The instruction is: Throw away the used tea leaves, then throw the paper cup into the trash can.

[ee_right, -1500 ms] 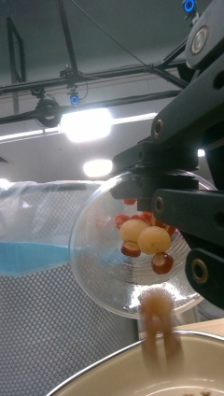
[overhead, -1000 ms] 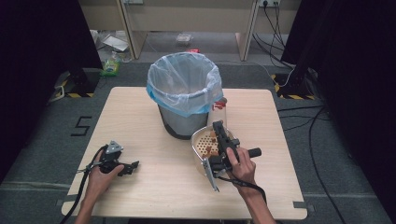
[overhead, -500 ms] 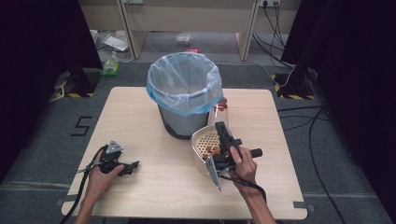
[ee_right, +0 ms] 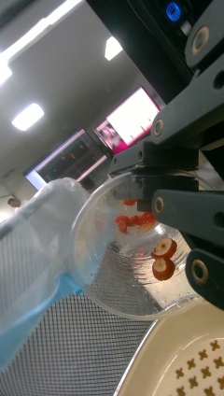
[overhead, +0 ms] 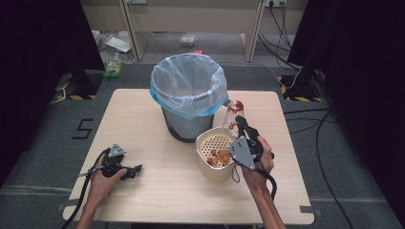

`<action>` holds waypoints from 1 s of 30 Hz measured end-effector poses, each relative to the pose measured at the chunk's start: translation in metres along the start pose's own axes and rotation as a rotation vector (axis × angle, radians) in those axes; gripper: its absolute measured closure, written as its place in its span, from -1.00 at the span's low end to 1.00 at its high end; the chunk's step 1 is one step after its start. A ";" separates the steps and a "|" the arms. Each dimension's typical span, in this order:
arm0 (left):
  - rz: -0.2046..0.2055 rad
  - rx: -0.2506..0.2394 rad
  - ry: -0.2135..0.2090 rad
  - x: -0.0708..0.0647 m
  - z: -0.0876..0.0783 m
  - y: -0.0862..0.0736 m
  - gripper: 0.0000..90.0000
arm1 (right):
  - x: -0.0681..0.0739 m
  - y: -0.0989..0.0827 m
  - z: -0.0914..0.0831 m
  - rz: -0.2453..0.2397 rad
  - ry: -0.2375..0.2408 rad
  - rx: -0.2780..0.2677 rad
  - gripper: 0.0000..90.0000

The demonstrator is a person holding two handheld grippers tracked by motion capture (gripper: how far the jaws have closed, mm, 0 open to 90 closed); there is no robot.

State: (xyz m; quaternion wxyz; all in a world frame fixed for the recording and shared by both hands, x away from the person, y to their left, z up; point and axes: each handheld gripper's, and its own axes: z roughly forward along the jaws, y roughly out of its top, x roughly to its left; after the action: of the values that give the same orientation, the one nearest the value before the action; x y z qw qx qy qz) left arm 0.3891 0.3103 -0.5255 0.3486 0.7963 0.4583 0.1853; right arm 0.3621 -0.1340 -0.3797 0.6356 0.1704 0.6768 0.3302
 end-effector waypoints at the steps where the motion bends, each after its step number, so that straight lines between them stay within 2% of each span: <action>1: 0.000 0.000 0.000 0.000 0.000 0.000 -1.00 | -0.006 0.000 0.001 0.038 0.011 0.011 0.95; 5: 0.000 0.000 0.000 0.000 0.000 0.000 -1.00 | -0.024 0.001 0.006 0.131 0.033 0.029 0.95; 7: 0.000 0.000 0.000 0.000 0.000 0.000 -1.00 | -0.039 0.001 0.011 0.215 0.060 0.043 0.95; 8: 0.000 0.001 0.000 0.000 0.000 0.000 -1.00 | -0.045 0.001 0.013 0.237 0.069 0.047 0.95; 9: 0.000 0.001 0.000 0.000 0.000 0.000 -1.00 | -0.045 0.001 0.013 0.237 0.069 0.047 0.95; 10: 0.000 0.001 0.000 0.000 0.000 0.000 -1.00 | -0.050 0.001 0.015 0.272 0.077 0.048 0.95; 14: 0.000 0.001 0.000 0.000 0.000 0.000 -1.00 | -0.068 0.004 0.023 0.350 0.104 0.055 0.95; 16: 0.000 0.001 0.000 0.000 0.000 0.000 -1.00 | -0.078 0.009 0.028 0.351 0.098 0.056 0.95; 18: 0.000 0.001 0.000 0.000 0.000 0.000 -1.00 | -0.081 0.010 0.029 0.351 0.094 0.056 0.95; 20: 0.000 0.001 0.000 0.000 0.000 0.000 -1.00 | -0.091 0.018 0.034 0.374 0.092 0.038 0.95; 25: -0.001 0.000 0.000 0.000 0.000 0.000 -1.00 | -0.101 0.031 0.043 0.376 0.095 0.029 0.95; 26: -0.001 0.000 0.000 0.000 0.000 0.000 -1.00 | -0.105 0.037 0.048 0.392 0.104 0.018 0.95; 30: -0.001 0.000 0.000 0.000 0.000 0.000 -1.00 | -0.110 0.045 0.055 0.407 0.120 0.011 0.95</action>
State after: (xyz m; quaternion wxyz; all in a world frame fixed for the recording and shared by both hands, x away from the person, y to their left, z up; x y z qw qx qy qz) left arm 0.3891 0.3102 -0.5256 0.3487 0.7960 0.4587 0.1854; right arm 0.4219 -0.1608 -0.2662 0.5133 0.2868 0.6669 0.4577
